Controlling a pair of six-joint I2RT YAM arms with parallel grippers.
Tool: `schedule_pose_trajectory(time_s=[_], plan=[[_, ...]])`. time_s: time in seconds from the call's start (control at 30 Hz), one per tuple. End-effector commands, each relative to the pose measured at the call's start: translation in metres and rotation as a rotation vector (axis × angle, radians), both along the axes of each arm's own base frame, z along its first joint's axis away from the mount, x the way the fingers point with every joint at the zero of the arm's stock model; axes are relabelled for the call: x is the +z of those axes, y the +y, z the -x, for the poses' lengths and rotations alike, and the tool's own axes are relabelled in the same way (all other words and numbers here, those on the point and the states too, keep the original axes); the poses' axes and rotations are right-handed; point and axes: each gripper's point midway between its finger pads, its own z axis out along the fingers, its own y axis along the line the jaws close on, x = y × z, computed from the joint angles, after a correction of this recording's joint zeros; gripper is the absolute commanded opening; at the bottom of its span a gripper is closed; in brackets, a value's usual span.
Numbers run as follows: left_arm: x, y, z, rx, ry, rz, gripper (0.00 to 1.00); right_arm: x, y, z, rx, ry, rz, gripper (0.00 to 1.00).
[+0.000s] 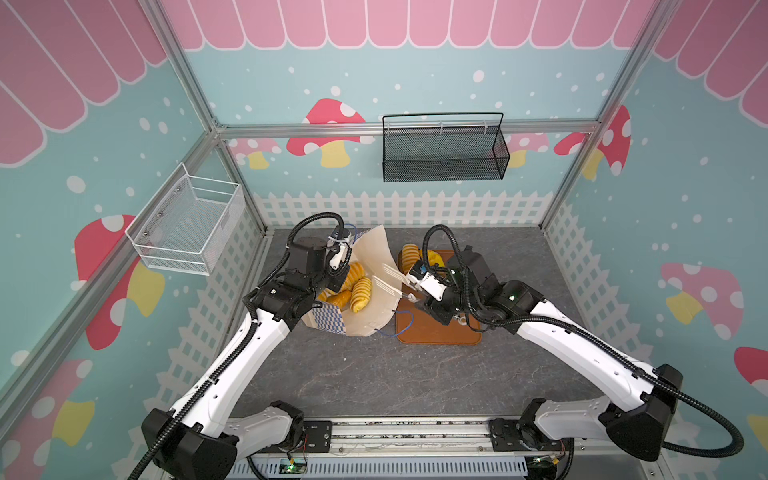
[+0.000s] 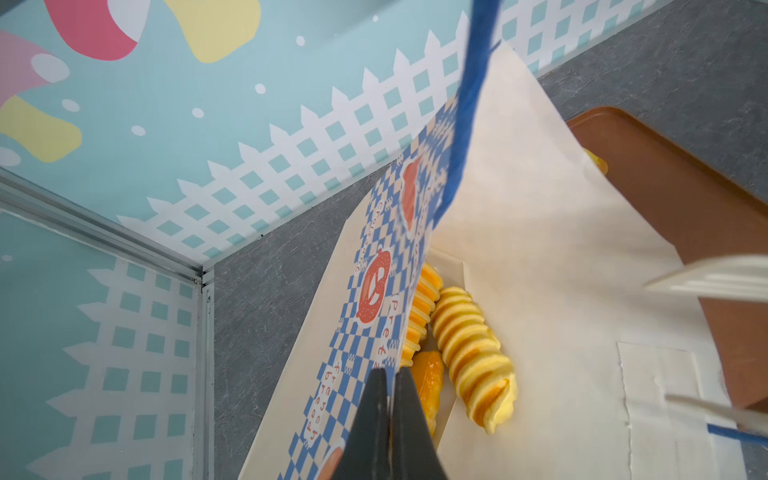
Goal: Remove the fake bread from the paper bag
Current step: 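Move the open tongs back into the bag mouth with the right gripper, then close the tongs on a yellow twisted bread inside the bag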
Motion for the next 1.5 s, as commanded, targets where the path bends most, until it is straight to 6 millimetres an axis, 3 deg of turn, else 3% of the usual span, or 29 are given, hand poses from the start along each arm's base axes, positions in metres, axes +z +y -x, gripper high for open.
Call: schedule_pose_trajectory(time_s=[0.0,0.27,0.63,1.2,1.3,1.33,1.47], plan=[[0.024,-0.009,-0.004,-0.046,-0.094,0.024,0.0,-0.009,0.022,-0.003,0.038,-0.013,-0.031,0.44],[0.015,-0.011,-0.004,-0.02,-0.075,0.016,0.0,-0.039,0.04,-0.002,0.032,-0.023,0.117,0.44],[0.001,-0.031,-0.001,0.044,-0.093,-0.017,0.0,-0.056,0.051,-0.016,-0.214,0.233,0.128,0.46],[0.008,-0.045,0.012,-0.003,-0.076,0.113,0.0,-0.098,0.067,-0.028,-0.359,0.295,0.274,0.5],[0.008,-0.045,0.013,-0.008,-0.071,0.118,0.0,-0.097,0.065,-0.033,-0.389,0.275,0.3,0.51],[0.008,-0.045,0.014,-0.009,-0.069,0.118,0.0,-0.108,0.066,-0.035,-0.394,0.28,0.328,0.52],[0.009,-0.046,0.015,-0.012,-0.067,0.131,0.0,-0.116,0.071,-0.039,-0.394,0.287,0.357,0.53]])
